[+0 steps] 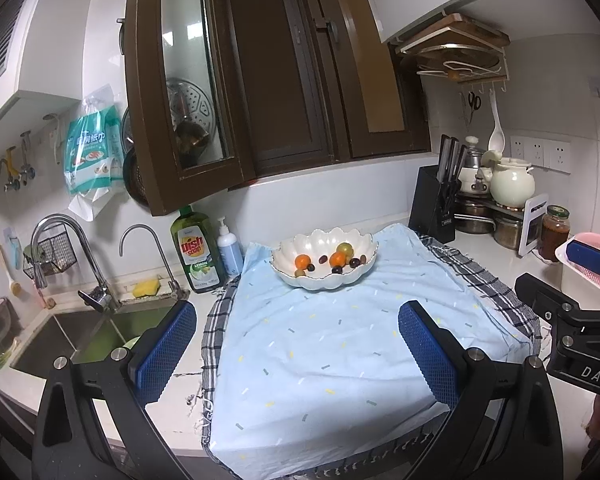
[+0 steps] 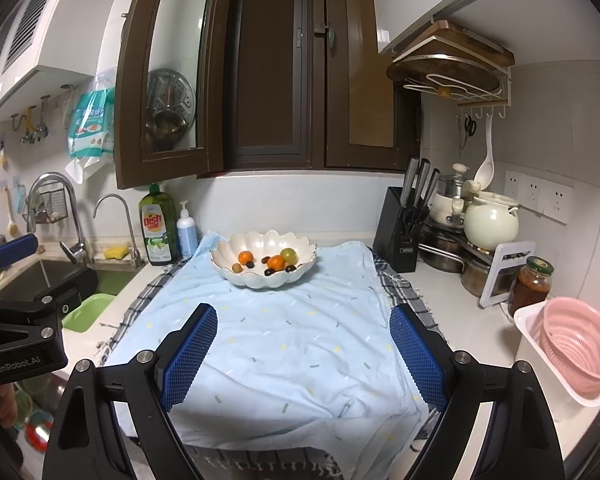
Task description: Organize fruits
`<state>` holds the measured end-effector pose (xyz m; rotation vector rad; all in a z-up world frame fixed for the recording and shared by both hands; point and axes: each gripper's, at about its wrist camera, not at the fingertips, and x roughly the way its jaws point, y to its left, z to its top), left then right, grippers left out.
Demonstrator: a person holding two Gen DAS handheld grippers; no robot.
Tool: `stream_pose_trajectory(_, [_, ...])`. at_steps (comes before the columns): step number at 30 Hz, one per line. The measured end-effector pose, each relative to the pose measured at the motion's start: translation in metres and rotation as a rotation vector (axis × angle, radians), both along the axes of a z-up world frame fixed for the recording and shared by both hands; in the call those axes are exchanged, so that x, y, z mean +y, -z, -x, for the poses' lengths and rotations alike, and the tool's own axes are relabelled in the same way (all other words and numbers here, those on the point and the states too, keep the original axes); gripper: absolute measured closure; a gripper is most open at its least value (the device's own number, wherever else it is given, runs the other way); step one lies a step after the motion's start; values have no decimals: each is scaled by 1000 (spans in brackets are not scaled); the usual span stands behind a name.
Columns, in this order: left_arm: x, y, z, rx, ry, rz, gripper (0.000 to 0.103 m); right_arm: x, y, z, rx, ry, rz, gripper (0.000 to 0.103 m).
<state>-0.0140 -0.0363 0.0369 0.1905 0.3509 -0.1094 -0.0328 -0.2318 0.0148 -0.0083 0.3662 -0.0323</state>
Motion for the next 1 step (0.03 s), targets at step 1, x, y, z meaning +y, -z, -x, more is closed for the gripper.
stream_pose_trajectory(1, [0,0,0,0,0,0,0,0,0,0,1,0,-1,14])
